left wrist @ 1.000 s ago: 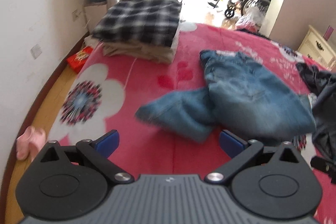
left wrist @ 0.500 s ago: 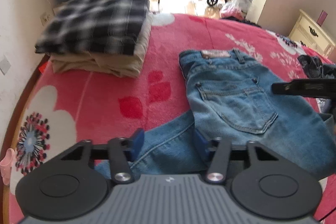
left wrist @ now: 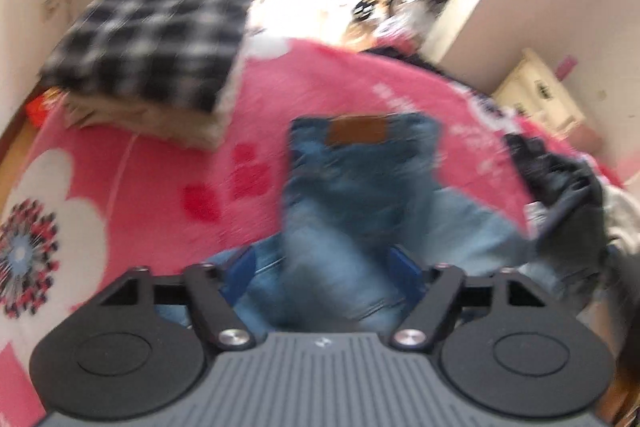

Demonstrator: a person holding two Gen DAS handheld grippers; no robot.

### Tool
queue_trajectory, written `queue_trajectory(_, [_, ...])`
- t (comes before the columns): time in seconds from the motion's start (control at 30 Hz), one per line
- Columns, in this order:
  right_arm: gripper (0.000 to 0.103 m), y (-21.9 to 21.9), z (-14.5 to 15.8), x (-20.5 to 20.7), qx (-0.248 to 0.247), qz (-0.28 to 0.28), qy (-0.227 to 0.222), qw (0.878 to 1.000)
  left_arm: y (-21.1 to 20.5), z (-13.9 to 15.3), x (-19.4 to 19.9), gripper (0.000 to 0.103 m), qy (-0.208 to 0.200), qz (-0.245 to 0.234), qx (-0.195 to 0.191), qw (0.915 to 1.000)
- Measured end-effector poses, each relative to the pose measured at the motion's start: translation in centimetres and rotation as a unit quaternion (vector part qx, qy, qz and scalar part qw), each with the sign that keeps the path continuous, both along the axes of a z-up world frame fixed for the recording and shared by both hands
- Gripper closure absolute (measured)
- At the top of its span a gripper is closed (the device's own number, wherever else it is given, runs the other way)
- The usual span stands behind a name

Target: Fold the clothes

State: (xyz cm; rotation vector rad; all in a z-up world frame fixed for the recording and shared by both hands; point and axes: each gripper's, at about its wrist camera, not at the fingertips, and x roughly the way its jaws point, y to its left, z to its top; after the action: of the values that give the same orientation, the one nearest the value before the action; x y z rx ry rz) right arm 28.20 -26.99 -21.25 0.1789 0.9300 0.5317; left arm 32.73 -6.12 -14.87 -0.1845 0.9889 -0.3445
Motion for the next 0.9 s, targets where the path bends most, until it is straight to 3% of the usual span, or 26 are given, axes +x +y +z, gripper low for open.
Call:
queue_trajectory(0.13, [0.091, 2.8, -0.4, -3.1, 0.026, 0.044, 0.008, 0.999, -3.2, 0.5, 0.1, 0.014, 0.001, -0.040, 0.008, 0.9992])
queue_trajectory(0.23, [0.095, 5.1, -1.0, -6.1, 0.043, 0.088, 0.030, 0.995, -5.3, -0.3, -0.6, 0.014, 0.005, -0.053, 0.047, 0.9975])
queue_trajectory(0.33, [0.095, 6.6, -1.4, -9.7, 0.021, 0.112, 0.032, 0.993, -5.8, -1.8, -1.1, 0.015, 0.014, -0.037, 0.098, 0.9944])
queue_trajectory(0.47, [0.092, 4.2, -1.3, -12.4, 0.041, 0.071, 0.055, 0.995, -3.6, -3.0, -0.7, 0.015, 0.035, 0.006, 0.107, 0.9936])
queue_trajectory(0.53, [0.091, 1.8, -1.1, -12.8, 0.051, 0.035, 0.064, 0.996, -1.6, -3.2, -0.3, 0.015, 0.049, 0.043, 0.090, 0.9938])
queue_trajectory(0.67, [0.089, -3.4, -0.4, -12.7, 0.075, -0.038, 0.084, 0.993, 2.5, -4.5, 1.4, 0.013, 0.085, 0.112, 0.019, 0.9899])
queue_trajectory(0.9, [0.084, -8.0, 0.4, -12.7, 0.097, -0.122, 0.090, 0.984, 5.9, -9.5, 6.4, 0.013, 0.154, 0.181, -0.079, 0.9681])
